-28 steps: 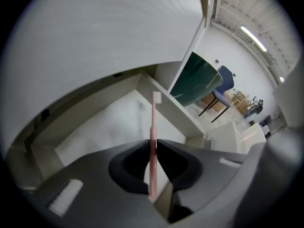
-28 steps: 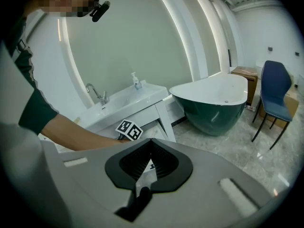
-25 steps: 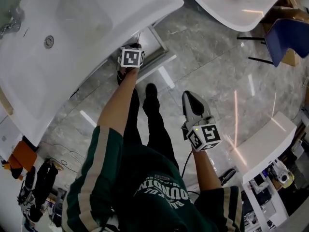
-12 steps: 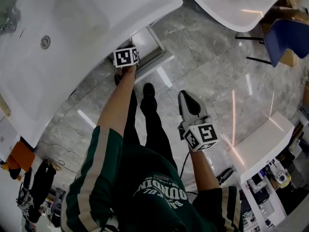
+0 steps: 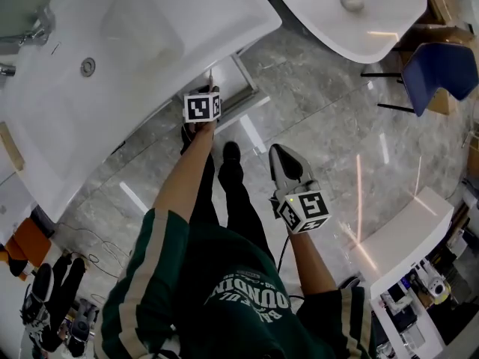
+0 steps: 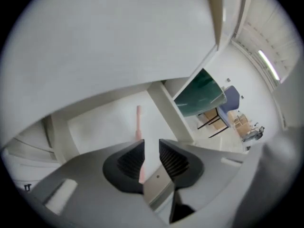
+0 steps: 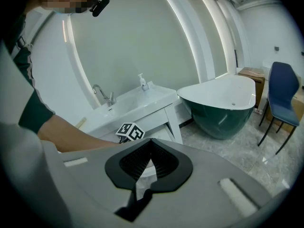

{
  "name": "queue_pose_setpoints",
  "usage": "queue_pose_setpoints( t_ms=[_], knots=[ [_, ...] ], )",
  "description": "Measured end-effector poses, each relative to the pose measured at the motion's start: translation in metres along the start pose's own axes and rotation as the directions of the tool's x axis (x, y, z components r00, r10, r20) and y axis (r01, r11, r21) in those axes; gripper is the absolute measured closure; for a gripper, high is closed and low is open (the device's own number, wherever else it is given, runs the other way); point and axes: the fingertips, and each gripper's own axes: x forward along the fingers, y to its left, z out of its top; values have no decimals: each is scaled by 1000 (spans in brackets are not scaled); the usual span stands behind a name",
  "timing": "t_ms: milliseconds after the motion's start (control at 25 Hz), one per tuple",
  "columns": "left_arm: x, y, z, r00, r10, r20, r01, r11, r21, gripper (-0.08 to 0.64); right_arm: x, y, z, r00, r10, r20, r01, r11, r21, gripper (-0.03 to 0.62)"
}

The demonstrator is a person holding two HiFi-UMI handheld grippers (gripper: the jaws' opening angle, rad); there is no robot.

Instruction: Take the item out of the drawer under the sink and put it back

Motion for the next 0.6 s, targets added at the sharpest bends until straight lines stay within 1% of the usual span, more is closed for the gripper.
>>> queue_pose_setpoints(
  t_ms=[80,280,440,600],
  knots=[
    [-21,-10,7,999,-12,35,10,999,49,463,-3,7,12,1000,22,17,-22,1000,-21,591],
    [-94,-37,10,988,-73,137,55,990,129,463,-16,35,39,995,87,47,-83,993,-79,591],
    [-170,-46,9,972,-87,220,57,988,140,465,-24,64,55,985,168,48,-161,980,-120,591],
    [-242,-54,9,943,-101,316,52,986,158,465,-19,96,78,967,250,43,-239,954,-181,591]
  ],
)
